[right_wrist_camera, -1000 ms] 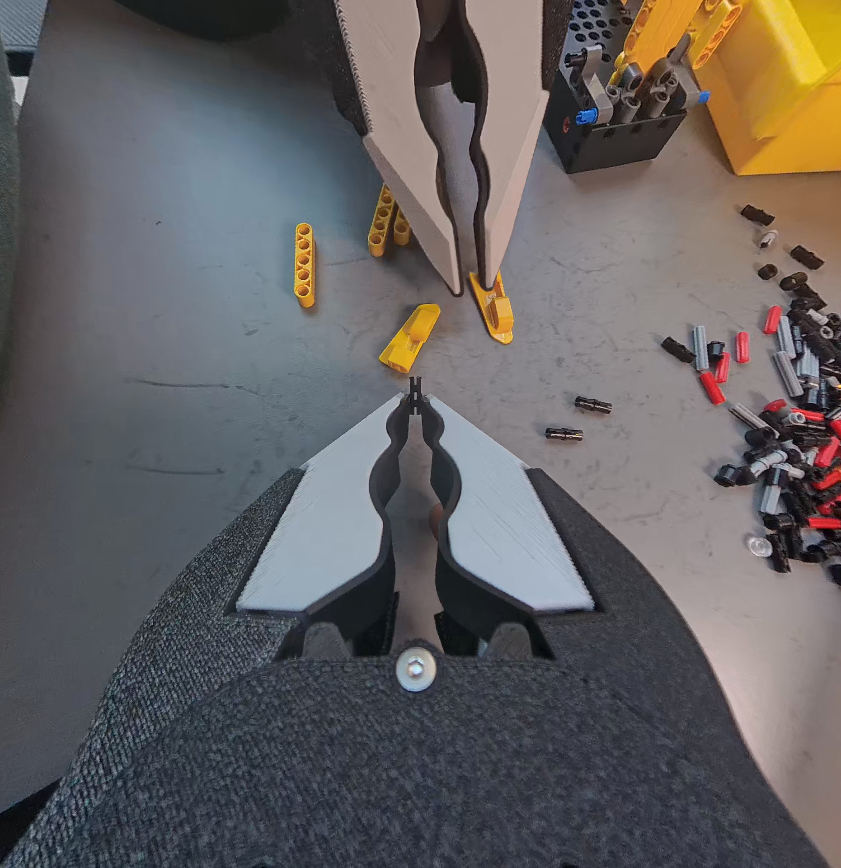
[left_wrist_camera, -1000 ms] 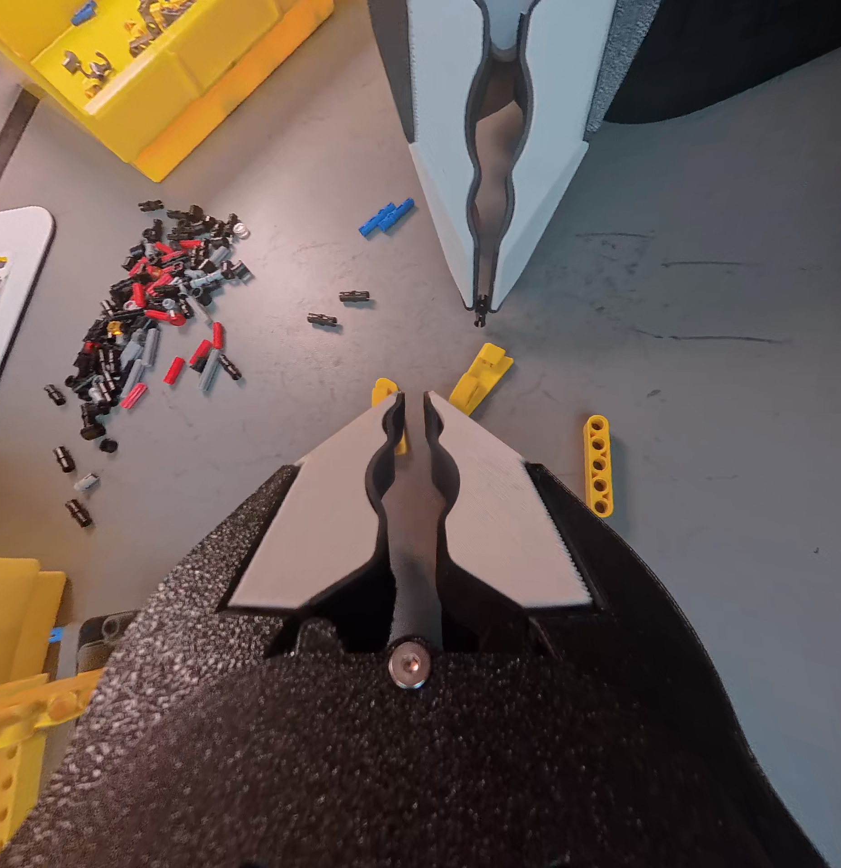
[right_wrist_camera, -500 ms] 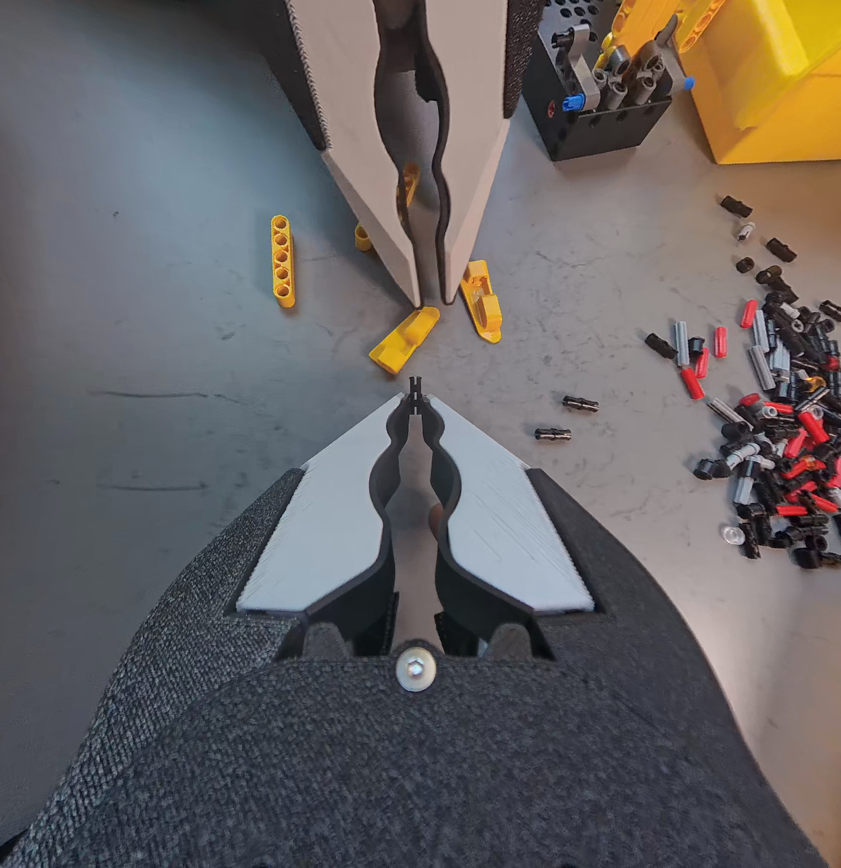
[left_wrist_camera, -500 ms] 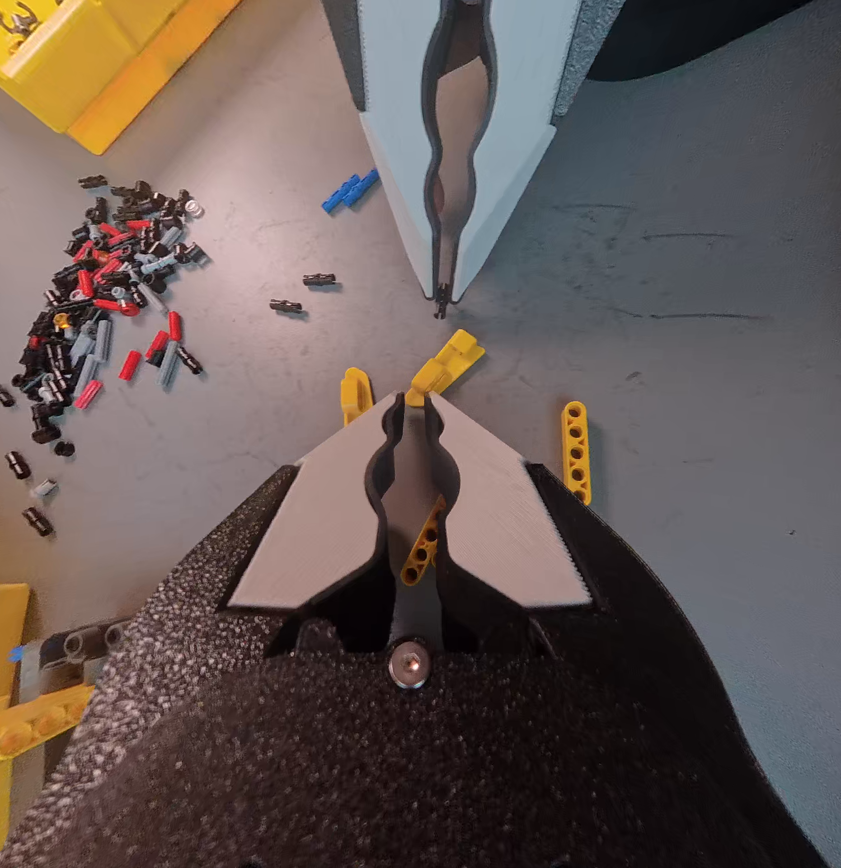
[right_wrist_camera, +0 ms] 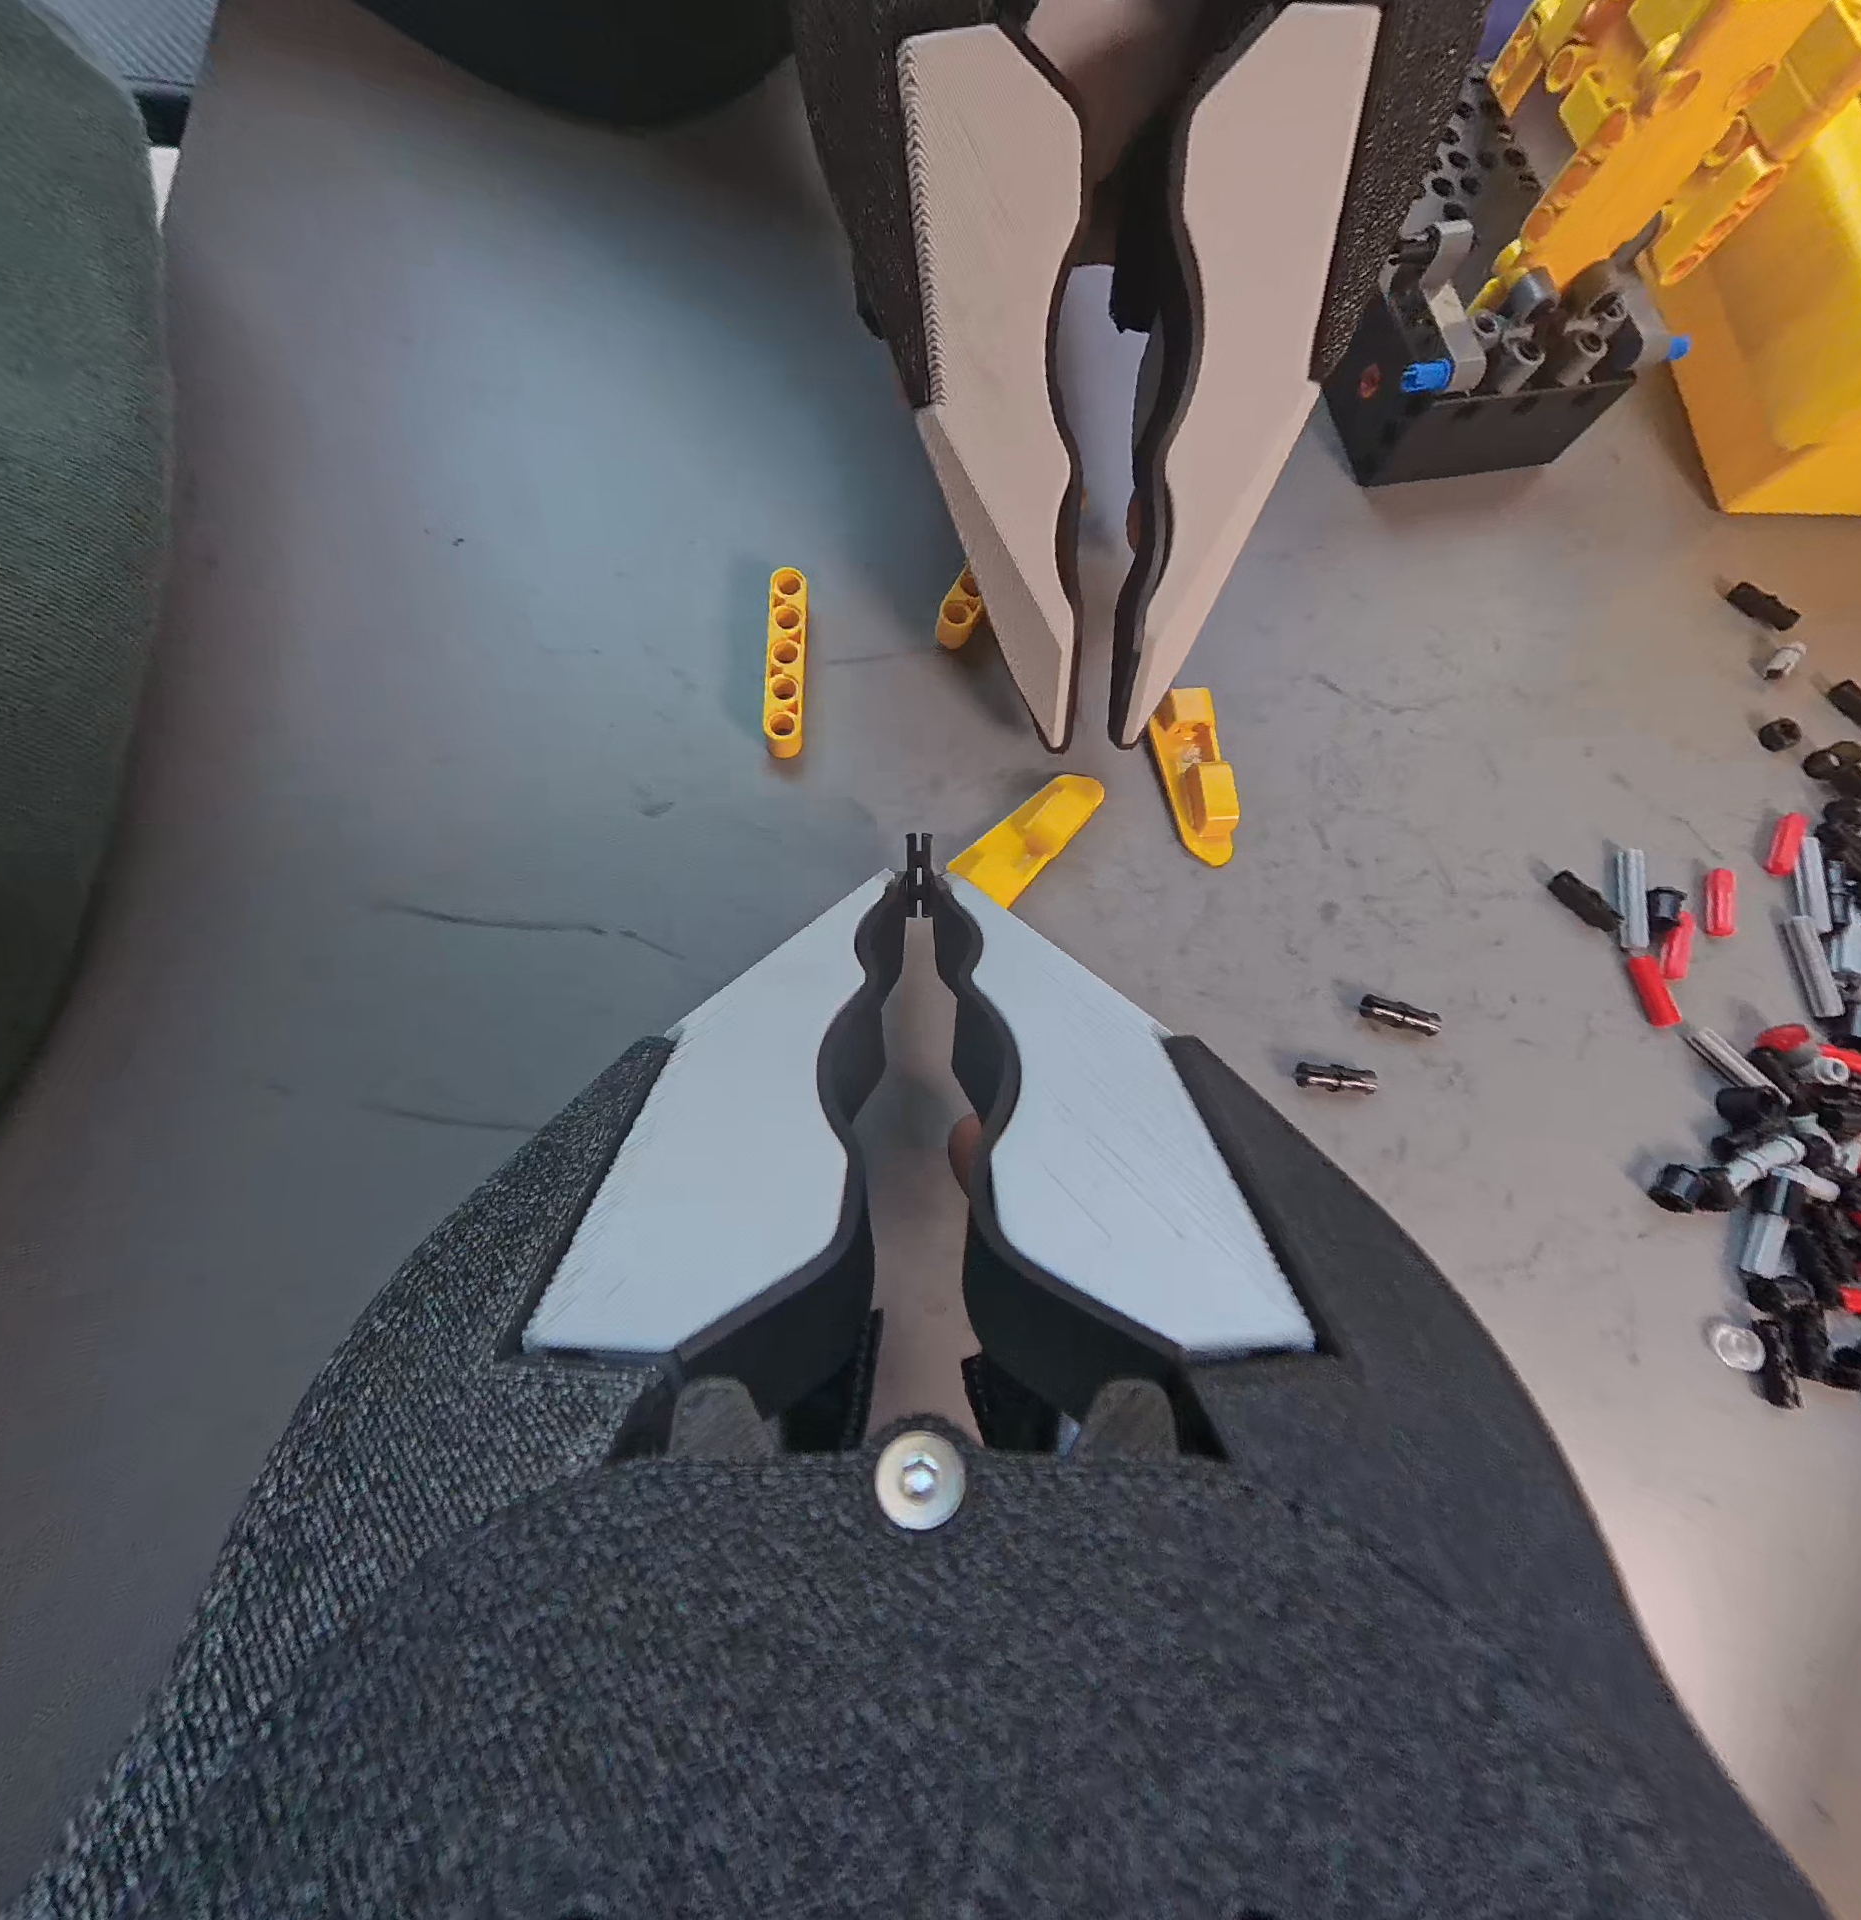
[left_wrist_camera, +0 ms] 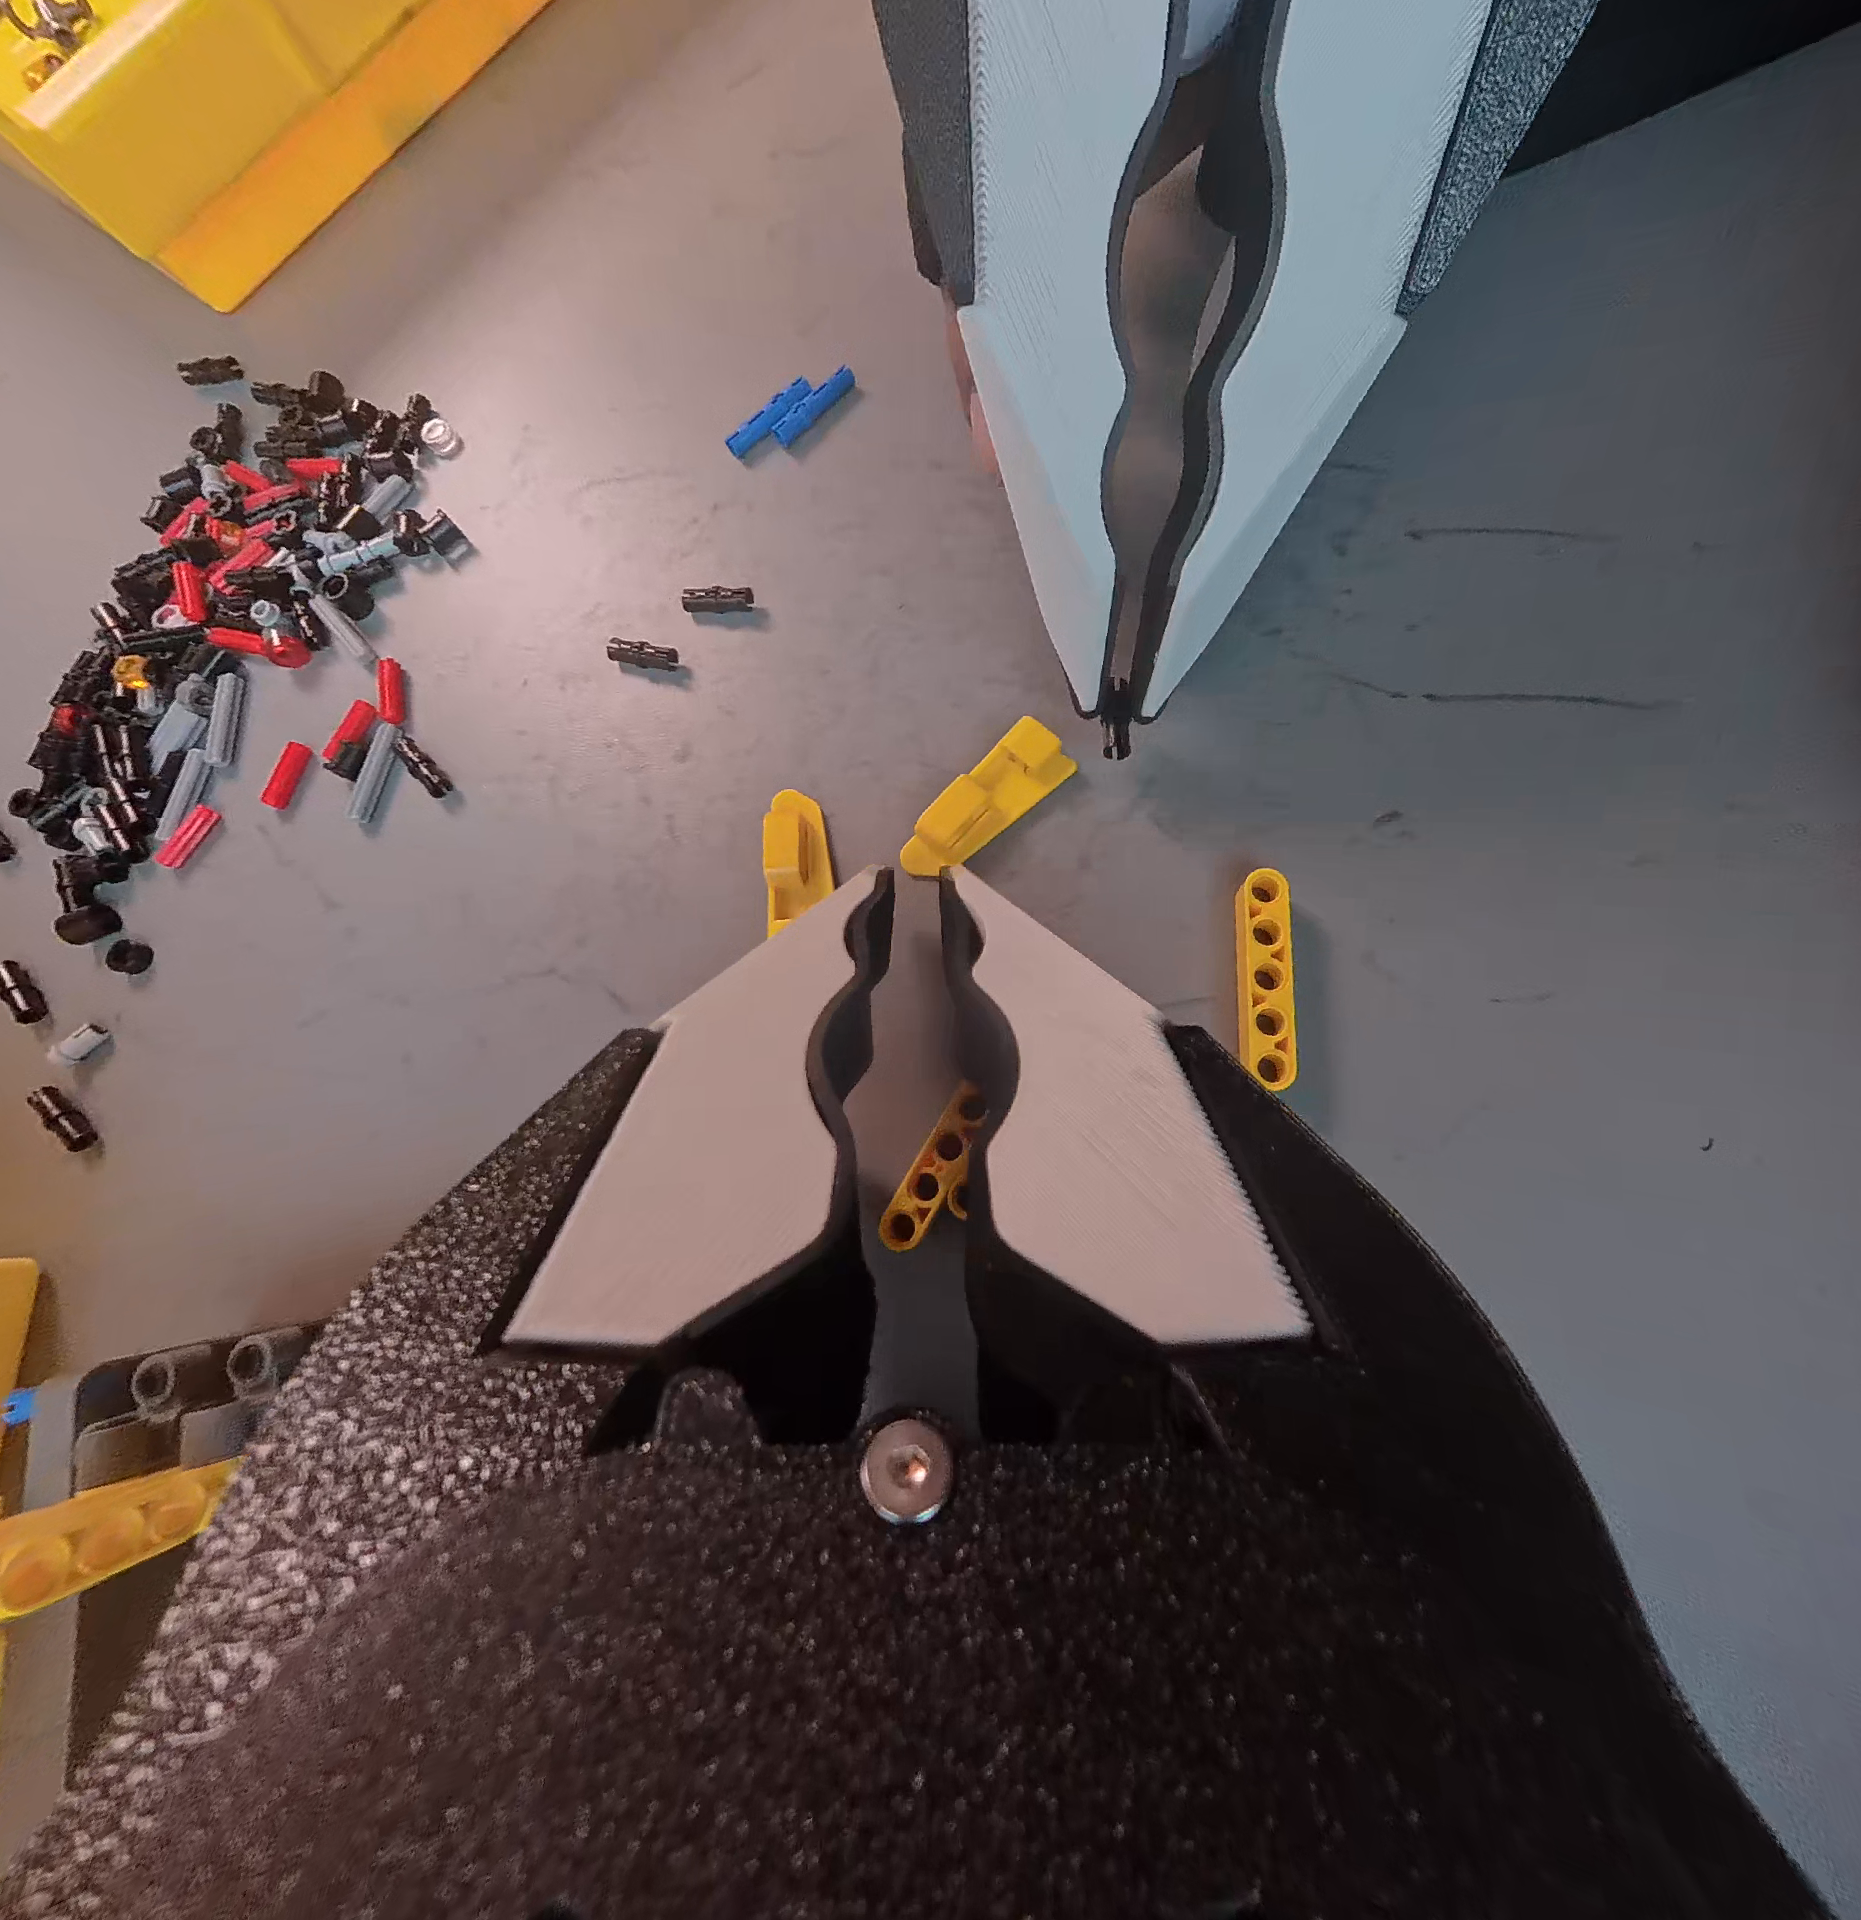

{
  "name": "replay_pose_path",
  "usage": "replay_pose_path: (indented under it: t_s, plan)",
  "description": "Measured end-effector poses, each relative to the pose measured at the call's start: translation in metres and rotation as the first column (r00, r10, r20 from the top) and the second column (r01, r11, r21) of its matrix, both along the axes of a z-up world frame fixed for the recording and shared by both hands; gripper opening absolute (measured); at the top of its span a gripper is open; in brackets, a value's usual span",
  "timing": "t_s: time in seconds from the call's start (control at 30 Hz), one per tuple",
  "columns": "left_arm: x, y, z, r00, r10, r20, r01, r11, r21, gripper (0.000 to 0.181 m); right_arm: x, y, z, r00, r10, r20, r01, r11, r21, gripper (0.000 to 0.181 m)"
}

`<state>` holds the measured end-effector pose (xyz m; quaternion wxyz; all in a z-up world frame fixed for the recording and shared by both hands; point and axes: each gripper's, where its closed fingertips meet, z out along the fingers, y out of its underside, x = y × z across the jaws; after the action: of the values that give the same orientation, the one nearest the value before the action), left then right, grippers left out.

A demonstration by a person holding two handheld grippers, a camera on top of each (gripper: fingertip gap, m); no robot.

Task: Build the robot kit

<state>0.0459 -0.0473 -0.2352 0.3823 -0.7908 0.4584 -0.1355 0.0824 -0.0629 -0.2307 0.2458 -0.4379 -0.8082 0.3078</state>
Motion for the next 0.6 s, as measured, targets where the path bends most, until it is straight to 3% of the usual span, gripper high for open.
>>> replay_pose_path:
  t_s: [0.17, 0.4, 0.6]
  plan:
    - [0.005, -0.004, -0.001, 1.0, -0.007, 0.024, 0.008, 0.999, -0.036, 0.017, 0.0, 0.021, 0.007, 0.997, -0.076, -0.026, 0.076, 0.997, 0.003, 0.004]
    - [0.004, 0.002, -0.003, 1.0, 0.016, -0.004, -0.016, 1.0, -0.011, 0.007, -0.002, 0.034, -0.002, 0.992, -0.13, 0.002, 0.129, 0.988, 0.085, 0.004]
    - [0.003, 0.006, -0.004, 0.999, 0.028, -0.018, -0.028, 1.0, 0.009, 0.006, -0.005, 0.027, -0.005, 0.994, -0.103, 0.02, 0.1, 0.988, 0.121, 0.004]
